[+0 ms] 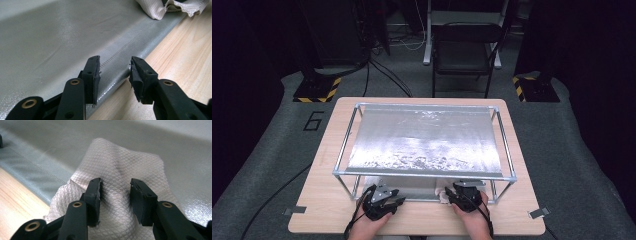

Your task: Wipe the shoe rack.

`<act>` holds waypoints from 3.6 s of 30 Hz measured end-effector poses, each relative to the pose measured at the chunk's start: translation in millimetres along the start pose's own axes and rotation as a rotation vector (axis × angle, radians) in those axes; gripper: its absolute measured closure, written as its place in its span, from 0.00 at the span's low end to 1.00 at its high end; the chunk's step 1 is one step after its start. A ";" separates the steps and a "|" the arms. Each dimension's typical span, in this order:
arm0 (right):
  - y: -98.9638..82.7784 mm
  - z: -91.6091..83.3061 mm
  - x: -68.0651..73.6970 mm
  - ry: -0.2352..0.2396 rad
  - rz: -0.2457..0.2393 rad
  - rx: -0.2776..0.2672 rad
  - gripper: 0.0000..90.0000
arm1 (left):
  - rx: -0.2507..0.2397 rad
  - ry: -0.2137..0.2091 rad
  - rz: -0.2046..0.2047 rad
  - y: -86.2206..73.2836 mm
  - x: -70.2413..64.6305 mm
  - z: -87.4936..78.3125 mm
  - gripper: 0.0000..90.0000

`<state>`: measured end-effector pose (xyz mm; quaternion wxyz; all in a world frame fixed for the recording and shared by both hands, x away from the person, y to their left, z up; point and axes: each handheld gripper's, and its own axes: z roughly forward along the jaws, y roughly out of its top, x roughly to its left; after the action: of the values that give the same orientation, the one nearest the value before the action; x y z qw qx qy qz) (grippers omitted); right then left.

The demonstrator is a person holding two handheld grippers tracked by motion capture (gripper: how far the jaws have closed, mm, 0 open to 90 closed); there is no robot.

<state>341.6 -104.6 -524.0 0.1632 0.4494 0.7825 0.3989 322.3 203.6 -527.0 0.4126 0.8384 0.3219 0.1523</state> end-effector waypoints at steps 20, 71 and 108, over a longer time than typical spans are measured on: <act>16.1 40.1 36.6 -0.019 -0.048 -0.054 0.68 | 0.000 -0.021 -0.024 -0.8 -2.6 0.1 0.72; -14.5 -16.1 -15.3 -0.077 0.004 -0.043 0.60 | 0.016 -0.022 -0.025 6.5 -0.3 0.8 0.65; -15.5 -15.1 -16.3 -0.070 0.019 -0.024 0.60 | -0.042 -0.074 0.008 67.1 -28.6 54.3 0.38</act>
<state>332.3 -129.7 -528.2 0.1920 0.4687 0.7670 0.3940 357.0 122.0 -507.0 0.4411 0.8358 0.3001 0.1296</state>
